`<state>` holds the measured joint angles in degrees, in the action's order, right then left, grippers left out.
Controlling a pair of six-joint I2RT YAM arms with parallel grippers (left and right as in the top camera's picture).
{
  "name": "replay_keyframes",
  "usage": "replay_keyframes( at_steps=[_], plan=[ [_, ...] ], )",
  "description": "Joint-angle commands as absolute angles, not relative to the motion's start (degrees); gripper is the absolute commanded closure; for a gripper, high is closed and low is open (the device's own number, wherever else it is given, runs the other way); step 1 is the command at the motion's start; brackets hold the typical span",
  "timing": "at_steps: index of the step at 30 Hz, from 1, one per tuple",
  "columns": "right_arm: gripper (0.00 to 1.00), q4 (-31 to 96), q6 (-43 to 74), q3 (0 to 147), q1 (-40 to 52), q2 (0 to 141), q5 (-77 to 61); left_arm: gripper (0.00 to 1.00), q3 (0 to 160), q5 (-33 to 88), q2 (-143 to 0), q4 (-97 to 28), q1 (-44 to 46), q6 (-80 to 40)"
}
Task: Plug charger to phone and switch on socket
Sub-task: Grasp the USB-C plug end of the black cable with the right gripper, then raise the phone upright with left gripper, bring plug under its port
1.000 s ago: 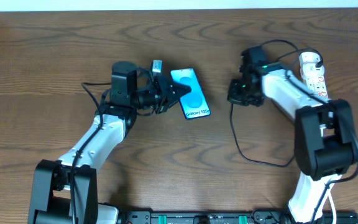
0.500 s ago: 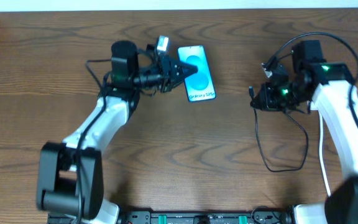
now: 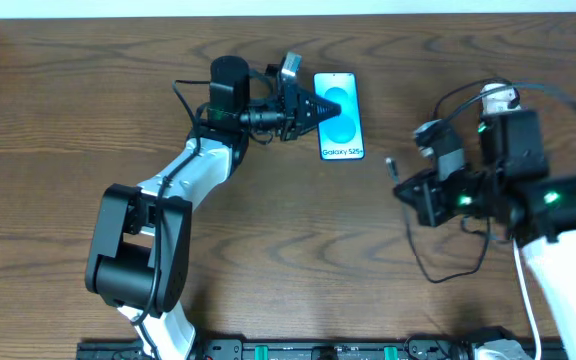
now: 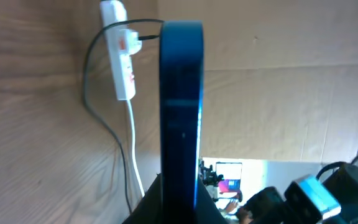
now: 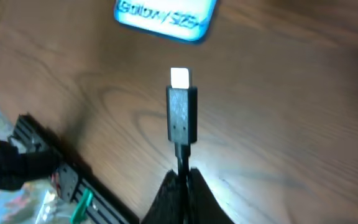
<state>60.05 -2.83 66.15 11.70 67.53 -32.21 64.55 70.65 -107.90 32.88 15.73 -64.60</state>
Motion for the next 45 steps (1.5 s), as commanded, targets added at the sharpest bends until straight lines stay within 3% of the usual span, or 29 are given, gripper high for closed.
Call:
replay_keyframes(
  at_steps=[1,8,16,28,38,45],
  plan=[
    [0.99,54.57,5.41,59.94,16.62,66.15,-33.19,0.93,66.48,71.94,-107.0,35.57,16.75,-65.23],
    [0.99,44.88,16.23,55.66,23.55,66.02,-26.22,0.93,66.46,65.32,-107.0,36.27,17.96,-67.85],
    [0.99,41.04,23.4,55.64,24.6,66.02,-22.79,0.93,66.46,63.57,-107.0,41.45,18.09,-69.08],
    [0.99,40.45,24.75,55.64,24.58,66.02,-25.12,0.93,66.46,64.69,-106.98,43.09,18.02,-71.75],
    [0.99,38.22,15.09,52.4,24.01,65.98,-33.01,0.93,66.46,69.28,-106.98,49.45,16.91,-74.5],
    [0.99,36.62,14.94,50.76,24.05,64.36,-29.5,0.93,66.46,71.16,-106.98,49.43,15.07,-74.46]
  ],
)
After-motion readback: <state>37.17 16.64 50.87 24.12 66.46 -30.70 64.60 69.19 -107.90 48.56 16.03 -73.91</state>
